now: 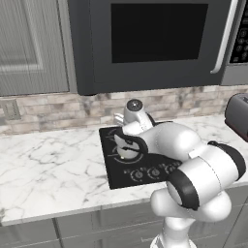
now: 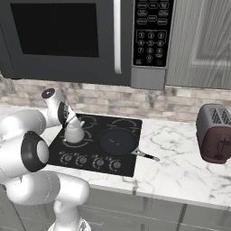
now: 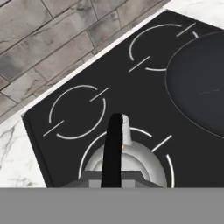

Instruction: Pick the kettle from the counter and place it on a stove burner. Then turn the burner on.

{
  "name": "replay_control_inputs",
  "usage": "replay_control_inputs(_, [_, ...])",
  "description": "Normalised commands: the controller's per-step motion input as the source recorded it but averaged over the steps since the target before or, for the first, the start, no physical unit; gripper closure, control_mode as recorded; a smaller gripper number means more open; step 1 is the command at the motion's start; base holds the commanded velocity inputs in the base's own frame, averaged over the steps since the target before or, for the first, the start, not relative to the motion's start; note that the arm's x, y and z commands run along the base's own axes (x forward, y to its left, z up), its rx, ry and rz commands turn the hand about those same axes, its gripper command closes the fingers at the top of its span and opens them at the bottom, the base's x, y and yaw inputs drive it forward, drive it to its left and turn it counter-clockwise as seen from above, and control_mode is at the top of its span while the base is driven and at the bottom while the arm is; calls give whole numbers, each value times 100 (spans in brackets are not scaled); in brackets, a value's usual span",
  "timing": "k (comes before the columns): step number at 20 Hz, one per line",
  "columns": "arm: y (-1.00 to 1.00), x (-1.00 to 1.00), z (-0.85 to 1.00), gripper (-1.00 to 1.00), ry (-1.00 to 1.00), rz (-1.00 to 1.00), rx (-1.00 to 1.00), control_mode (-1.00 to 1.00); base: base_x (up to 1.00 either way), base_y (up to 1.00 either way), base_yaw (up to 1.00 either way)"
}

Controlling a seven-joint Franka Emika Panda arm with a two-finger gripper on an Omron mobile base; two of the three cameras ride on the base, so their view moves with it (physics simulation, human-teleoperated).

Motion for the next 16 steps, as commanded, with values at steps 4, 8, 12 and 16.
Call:
replay_control_inputs(4, [0,0,-19,100,0,0,0,-100,0,0,0])
replay_control_inputs(8, [0,0,-18,100,0,0,0,-100,0,0,0])
replay_control_inputs(12, [0,0,-6,100,0,0,0,-100,0,0,0])
replay_control_inputs(16, [0,0,0,-100,0,0,0,-100,0,0,0])
